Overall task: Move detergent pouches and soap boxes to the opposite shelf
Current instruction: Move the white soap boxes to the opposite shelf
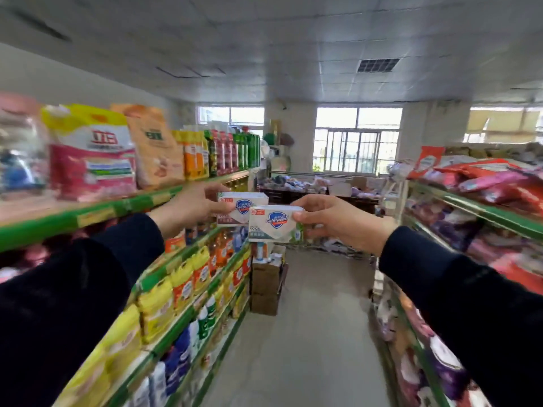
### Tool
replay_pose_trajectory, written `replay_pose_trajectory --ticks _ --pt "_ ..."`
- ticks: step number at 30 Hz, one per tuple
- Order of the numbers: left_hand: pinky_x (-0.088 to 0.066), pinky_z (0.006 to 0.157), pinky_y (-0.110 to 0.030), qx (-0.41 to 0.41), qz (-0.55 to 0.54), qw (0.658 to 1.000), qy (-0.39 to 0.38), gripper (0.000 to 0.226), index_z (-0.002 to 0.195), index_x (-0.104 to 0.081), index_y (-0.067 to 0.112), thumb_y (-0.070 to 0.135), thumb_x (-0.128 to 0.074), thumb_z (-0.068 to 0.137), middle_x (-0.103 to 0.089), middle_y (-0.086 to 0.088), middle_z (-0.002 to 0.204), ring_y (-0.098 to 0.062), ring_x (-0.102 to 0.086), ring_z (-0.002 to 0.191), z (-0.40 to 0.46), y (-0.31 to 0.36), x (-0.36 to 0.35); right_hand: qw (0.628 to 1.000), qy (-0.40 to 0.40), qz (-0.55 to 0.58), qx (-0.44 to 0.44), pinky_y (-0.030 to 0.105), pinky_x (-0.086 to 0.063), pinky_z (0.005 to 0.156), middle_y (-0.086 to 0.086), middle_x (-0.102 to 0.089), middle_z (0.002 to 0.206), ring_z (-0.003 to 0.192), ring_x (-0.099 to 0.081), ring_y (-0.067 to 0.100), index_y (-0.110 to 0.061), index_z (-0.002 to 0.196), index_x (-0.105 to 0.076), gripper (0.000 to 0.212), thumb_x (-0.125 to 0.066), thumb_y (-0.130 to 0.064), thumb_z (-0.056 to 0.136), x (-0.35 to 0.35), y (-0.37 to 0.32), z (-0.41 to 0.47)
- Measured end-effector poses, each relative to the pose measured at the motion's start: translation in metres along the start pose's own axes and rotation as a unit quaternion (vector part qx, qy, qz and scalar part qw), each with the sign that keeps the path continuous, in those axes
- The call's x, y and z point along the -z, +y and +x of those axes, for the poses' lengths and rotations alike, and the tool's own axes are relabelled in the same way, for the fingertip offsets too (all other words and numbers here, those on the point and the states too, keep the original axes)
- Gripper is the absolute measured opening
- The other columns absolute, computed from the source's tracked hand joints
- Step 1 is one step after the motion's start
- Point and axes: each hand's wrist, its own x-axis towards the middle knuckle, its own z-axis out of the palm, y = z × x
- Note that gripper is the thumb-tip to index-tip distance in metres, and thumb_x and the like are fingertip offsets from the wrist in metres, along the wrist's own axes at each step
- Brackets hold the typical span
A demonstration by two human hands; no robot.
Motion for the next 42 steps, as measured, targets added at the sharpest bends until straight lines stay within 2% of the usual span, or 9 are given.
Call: replay_pose_trajectory --ticks 5,9,13,16,21,27,33,40,42 --pt "-0.056 0.060 -0.022 0.002 0.035 0.997 0.075 0.021 0.104 -0.071 0.030 0.023 -0.080 0.086 -0.076 0.001 0.101 -0.015 -0.075 0.087 -0.056 -0.037 0.102 0.995 -0.084 0.026 0.048 0.034 -0.060 0.087 0.004 -0.076 0.115 0.104 -0.073 0.020 -0.013 0.110 -0.069 0.018 -0.069 -0.023 0.095 -0.098 -0.030 0.057" --pt "-0.057 0.090 -0.040 0.032 0.115 0.982 0.146 0.039 0.122 -0.070 0.023 0.026 -0.081 0.085 -0.073 0.000 0.114 -0.020 -0.069 0.102 -0.103 -0.057 0.186 0.979 -0.164 0.068 0.096 0.028 -0.061 0.085 0.001 -0.077 0.116 0.108 -0.073 0.018 -0.014 0.119 -0.068 0.028 -0.070 -0.026 0.094 -0.184 -0.061 0.098" --pt "-0.060 0.074 -0.037 0.069 0.146 0.965 0.205 0.021 0.106 -0.072 0.025 0.022 -0.079 0.087 -0.075 -0.003 0.104 -0.021 -0.070 0.090 -0.146 -0.068 0.258 0.960 -0.228 0.085 0.139 0.026 -0.060 0.084 -0.003 -0.076 0.118 0.110 -0.071 0.015 -0.020 0.116 -0.070 0.021 -0.067 -0.025 0.096 -0.260 -0.094 0.128" --pt "-0.058 0.058 -0.020 0.098 0.169 0.951 0.239 0.016 0.100 -0.071 0.030 0.021 -0.078 0.088 -0.074 0.000 0.099 -0.013 -0.068 0.081 -0.175 -0.074 0.301 0.950 -0.253 0.083 0.162 0.034 -0.059 0.091 -0.001 -0.076 0.116 0.111 -0.071 0.020 -0.019 0.114 -0.070 0.020 -0.069 -0.025 0.095 -0.309 -0.115 0.147" --pt "-0.054 0.055 -0.016 0.145 0.185 0.928 0.289 0.024 0.108 -0.070 0.023 0.026 -0.080 0.086 -0.074 -0.004 0.102 -0.011 -0.068 0.078 -0.215 -0.077 0.350 0.924 -0.314 0.101 0.192 0.033 -0.058 0.088 -0.003 -0.077 0.115 0.110 -0.072 0.019 -0.022 0.109 -0.069 0.016 -0.071 -0.025 0.094 -0.378 -0.143 0.173" --pt "-0.060 0.084 -0.043 0.193 0.218 0.888 0.355 0.024 0.107 -0.070 0.025 0.027 -0.081 0.085 -0.073 -0.002 0.111 -0.021 -0.071 0.092 -0.247 -0.075 0.387 0.884 -0.393 0.097 0.233 0.043 -0.053 0.102 -0.001 -0.076 0.117 0.115 -0.069 0.021 -0.026 0.105 -0.071 0.009 -0.067 -0.022 0.097 -0.444 -0.174 0.198" --pt "-0.059 0.069 -0.020 0.222 0.237 0.856 0.403 0.020 0.105 -0.071 0.025 0.024 -0.080 0.087 -0.071 0.007 0.118 -0.015 -0.072 0.094 -0.277 -0.073 0.411 0.858 -0.429 0.094 0.266 0.046 -0.053 0.103 -0.001 -0.077 0.114 0.113 -0.069 0.020 -0.021 0.115 -0.069 0.018 -0.066 -0.019 0.097 -0.500 -0.196 0.213" --pt "-0.052 0.104 -0.048 0.260 0.258 0.836 0.408 0.029 0.112 -0.071 0.014 0.026 -0.080 0.086 -0.059 0.013 0.132 -0.021 -0.063 0.120 -0.307 -0.074 0.434 0.849 -0.452 0.080 0.262 0.048 -0.051 0.105 0.001 -0.076 0.115 0.112 -0.069 0.021 -0.024 0.114 -0.070 0.018 -0.068 -0.020 0.096 -0.545 -0.202 0.221" --pt "-0.052 0.103 -0.050 0.263 0.250 0.837 0.410 0.029 0.111 -0.070 0.013 0.025 -0.080 0.086 -0.061 0.007 0.139 -0.024 -0.063 0.121 -0.312 -0.075 0.440 0.848 -0.457 0.079 0.256 0.046 -0.053 0.104 0.001 -0.076 0.115 0.112 -0.069 0.021 -0.023 0.115 -0.069 0.020 -0.068 -0.020 0.095 -0.553 -0.203 0.221"
